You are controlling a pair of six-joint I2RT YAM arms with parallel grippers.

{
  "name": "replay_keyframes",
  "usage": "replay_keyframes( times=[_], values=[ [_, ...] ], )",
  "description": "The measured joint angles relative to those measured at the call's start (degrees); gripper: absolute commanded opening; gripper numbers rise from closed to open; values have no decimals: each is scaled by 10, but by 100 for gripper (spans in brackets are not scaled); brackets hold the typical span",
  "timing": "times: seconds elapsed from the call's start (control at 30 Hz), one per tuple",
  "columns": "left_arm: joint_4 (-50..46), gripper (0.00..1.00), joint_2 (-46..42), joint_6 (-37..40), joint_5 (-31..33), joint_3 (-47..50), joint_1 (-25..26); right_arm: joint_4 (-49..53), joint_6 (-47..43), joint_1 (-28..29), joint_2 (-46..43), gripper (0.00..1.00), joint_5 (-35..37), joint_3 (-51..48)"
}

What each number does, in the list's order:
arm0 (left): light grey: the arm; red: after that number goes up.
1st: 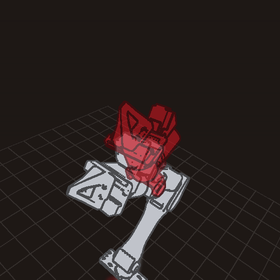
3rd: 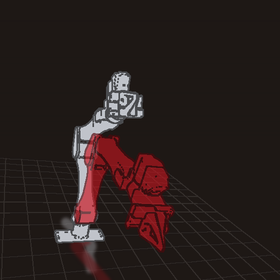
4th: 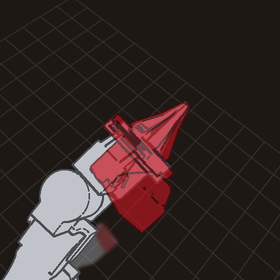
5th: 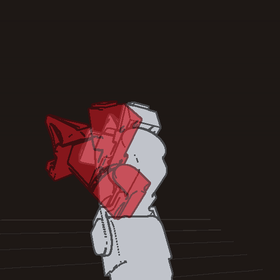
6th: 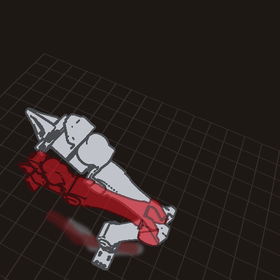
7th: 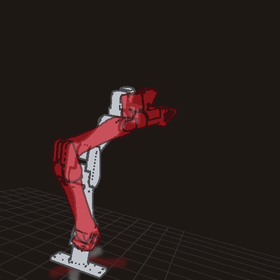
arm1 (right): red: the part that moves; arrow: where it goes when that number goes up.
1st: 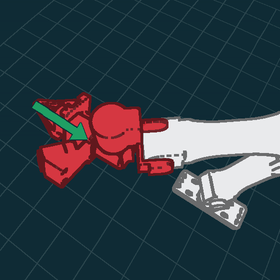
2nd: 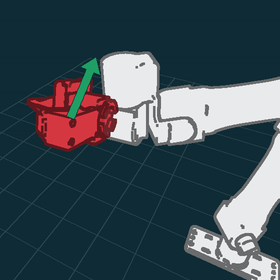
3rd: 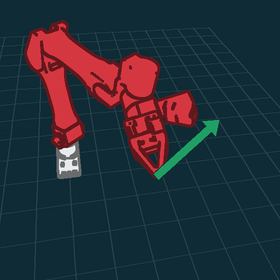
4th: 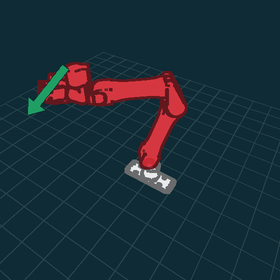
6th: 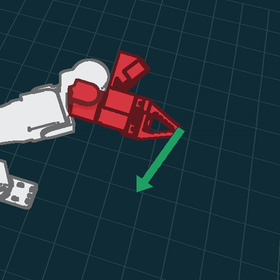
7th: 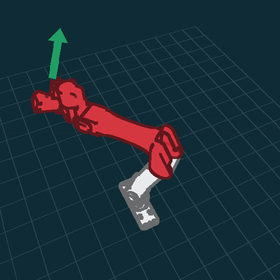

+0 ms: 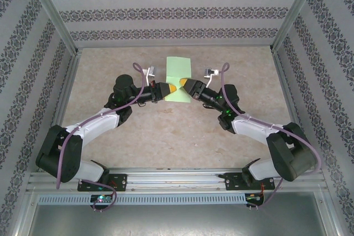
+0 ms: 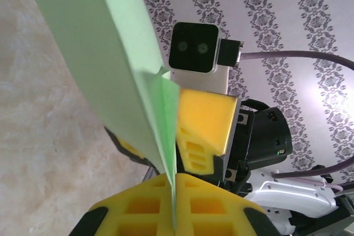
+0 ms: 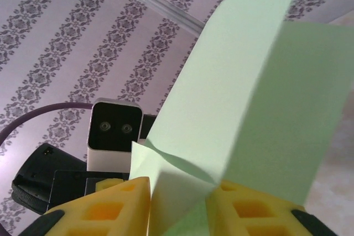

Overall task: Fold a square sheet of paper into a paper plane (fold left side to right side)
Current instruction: Turn over the paper at the center of the table.

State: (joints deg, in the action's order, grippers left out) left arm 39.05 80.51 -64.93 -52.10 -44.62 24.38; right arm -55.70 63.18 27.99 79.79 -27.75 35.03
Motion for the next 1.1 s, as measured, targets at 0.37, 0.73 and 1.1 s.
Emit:
replay_keyframes(
  times=[0.37,0.73,1.1],
  values=[
    [-312,0,-40,187,18,-79,1,180,-102,-58,-146,46,43,-75],
    [-756,0,-15,451,274,-287,107,440,-238,-91,-306,63,171,-97],
    [-986,0,139,498,715,-420,274,541,-259,-148,-400,64,208,-122]
  ],
)
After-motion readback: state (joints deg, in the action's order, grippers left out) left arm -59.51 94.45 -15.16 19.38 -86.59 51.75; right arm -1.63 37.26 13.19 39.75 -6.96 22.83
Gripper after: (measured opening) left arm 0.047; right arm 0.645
